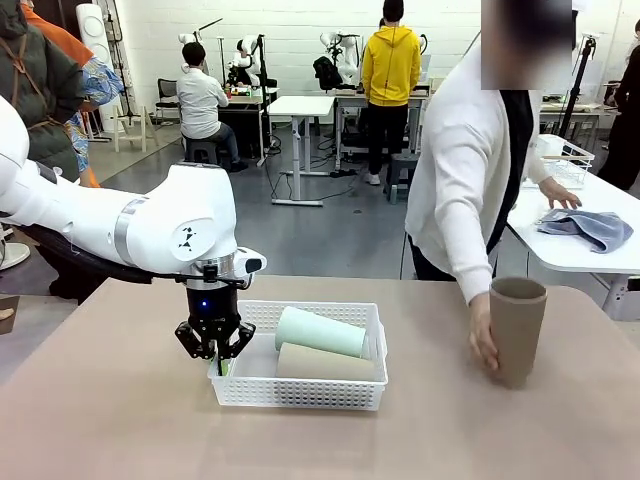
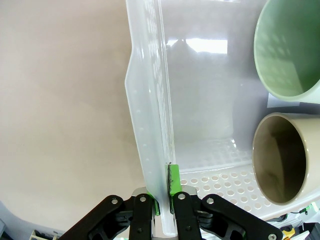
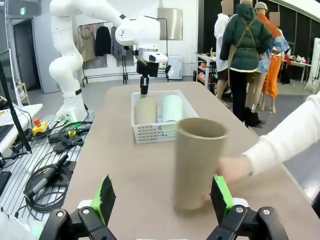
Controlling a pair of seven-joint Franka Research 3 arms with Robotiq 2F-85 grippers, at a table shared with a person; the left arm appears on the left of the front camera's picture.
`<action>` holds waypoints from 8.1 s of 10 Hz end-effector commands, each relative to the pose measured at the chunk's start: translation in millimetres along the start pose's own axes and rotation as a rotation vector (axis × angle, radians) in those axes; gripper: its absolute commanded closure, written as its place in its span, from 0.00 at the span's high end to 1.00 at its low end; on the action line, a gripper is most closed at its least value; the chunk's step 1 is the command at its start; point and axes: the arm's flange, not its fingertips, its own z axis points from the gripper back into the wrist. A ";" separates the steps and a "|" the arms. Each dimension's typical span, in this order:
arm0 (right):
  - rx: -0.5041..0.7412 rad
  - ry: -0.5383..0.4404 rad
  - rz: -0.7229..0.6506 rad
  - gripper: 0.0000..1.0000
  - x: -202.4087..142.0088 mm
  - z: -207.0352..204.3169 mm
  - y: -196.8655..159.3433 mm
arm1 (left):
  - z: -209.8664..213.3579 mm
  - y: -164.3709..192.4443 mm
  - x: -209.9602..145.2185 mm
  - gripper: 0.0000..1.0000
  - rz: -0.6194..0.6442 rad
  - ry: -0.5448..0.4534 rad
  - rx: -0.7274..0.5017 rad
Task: Clean and organize the cups into the basket.
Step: Pick up the Reusable plastic cup from the right side of the table and stack it inside the Organizing basket in the center of the table.
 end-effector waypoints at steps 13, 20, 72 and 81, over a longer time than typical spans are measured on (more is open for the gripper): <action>0.001 0.000 0.000 1.00 0.1 -0.5 -0.1 | 1.4 -1.4 -0.9 0.00 -0.003 -0.005 0.001; 0.034 0.105 -0.120 1.00 -105.5 -51.5 -15.0 | 1.4 -1.4 -0.9 0.00 -0.003 -0.005 0.001; 0.517 0.147 0.019 0.00 -121.5 -241.4 -74.3 | 1.4 -1.4 -0.9 0.00 -0.003 -0.005 0.001; 0.093 0.026 -0.168 0.72 68.9 -173.9 1.0 | 1.4 -1.4 -0.9 0.00 -0.003 -0.005 0.001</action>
